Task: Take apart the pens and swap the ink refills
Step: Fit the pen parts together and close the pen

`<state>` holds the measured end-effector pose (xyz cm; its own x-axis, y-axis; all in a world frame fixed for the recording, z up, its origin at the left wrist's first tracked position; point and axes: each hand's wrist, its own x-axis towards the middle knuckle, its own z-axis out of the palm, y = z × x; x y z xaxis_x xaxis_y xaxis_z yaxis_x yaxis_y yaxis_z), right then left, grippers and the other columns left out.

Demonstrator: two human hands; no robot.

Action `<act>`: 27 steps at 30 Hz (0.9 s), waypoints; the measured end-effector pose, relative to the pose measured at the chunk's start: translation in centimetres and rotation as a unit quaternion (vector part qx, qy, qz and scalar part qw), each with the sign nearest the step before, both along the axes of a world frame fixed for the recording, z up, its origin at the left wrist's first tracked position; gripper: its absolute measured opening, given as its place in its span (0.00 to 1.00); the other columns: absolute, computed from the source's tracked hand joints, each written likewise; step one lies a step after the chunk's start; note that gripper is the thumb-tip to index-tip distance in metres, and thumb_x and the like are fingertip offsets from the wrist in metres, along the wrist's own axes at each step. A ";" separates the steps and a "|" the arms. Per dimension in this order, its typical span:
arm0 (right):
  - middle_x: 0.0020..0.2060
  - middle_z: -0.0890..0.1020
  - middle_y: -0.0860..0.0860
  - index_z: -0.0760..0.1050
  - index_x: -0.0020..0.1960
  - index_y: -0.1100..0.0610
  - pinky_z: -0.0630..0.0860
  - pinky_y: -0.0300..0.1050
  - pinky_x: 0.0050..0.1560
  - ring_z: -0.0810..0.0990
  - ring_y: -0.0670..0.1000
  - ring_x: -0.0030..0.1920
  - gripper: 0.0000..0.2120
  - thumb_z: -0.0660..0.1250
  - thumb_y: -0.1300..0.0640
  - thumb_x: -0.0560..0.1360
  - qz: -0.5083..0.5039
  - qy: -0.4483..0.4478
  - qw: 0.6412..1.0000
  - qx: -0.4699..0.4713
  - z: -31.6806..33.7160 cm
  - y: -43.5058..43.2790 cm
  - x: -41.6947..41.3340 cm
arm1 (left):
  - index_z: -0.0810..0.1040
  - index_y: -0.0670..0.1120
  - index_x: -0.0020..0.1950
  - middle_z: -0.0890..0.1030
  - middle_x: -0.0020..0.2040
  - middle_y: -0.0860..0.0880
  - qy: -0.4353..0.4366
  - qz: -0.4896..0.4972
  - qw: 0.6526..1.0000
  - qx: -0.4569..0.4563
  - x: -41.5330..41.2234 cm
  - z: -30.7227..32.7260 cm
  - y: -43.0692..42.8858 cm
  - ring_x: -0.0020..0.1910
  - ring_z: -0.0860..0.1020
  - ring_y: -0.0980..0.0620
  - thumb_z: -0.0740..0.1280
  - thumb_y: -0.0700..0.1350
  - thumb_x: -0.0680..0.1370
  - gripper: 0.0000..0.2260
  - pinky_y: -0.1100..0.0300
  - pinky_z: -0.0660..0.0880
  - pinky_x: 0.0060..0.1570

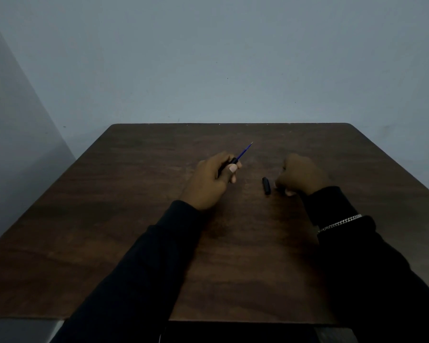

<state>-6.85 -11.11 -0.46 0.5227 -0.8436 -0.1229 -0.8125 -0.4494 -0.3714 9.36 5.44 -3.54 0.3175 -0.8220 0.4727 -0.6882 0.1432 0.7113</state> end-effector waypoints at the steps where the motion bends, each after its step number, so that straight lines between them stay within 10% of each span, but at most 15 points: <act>1: 0.42 0.81 0.59 0.72 0.43 0.60 0.83 0.51 0.41 0.84 0.59 0.44 0.09 0.73 0.63 0.74 0.002 0.001 1.000 -0.007 0.1 0.1 0.0 | 0.81 0.49 0.53 0.81 0.37 0.58 0.000 0.002 1.000 0.001 0.0 0.0 0.0 0.40 0.79 0.61 0.61 0.45 0.85 0.08 0.73 0.71 0.40; 8: 0.27 0.83 0.55 0.82 0.34 0.64 0.75 0.38 0.26 0.80 0.47 0.27 0.09 0.73 0.62 0.72 -0.002 -0.229 0.973 -0.030 0.8 0.1 -0.6 | 0.79 0.55 0.51 0.82 0.42 0.60 0.014 0.008 0.999 0.035 -0.4 0.2 0.2 0.42 0.81 0.57 0.61 0.48 0.85 0.08 0.54 0.78 0.46; 13: 0.32 0.86 0.53 0.82 0.44 0.60 0.82 0.39 0.35 0.86 0.48 0.33 0.05 0.70 0.63 0.78 0.028 -0.525 0.828 0.196 2.1 1.1 -0.5 | 0.80 0.45 0.58 0.82 0.42 0.57 0.036 0.014 0.998 0.046 -0.6 0.4 0.5 0.43 0.81 0.54 0.60 0.49 0.84 0.12 0.43 0.79 0.50; 27: 0.46 0.88 0.59 0.81 0.49 0.59 0.83 0.41 0.42 0.89 0.59 0.49 0.03 0.69 0.61 0.79 0.116 -0.587 0.764 0.242 1.7 1.5 0.1 | 0.79 0.50 0.64 0.81 0.40 0.52 0.028 0.010 0.998 0.058 -0.8 0.6 0.5 0.42 0.80 0.52 0.61 0.45 0.86 0.10 0.44 0.79 0.49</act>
<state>-6.71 -9.65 1.27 0.6410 -0.7155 0.2776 0.2881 -0.1110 -0.9512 8.54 5.93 -2.90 0.3588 -0.8633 0.3551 -0.6482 0.0433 0.7602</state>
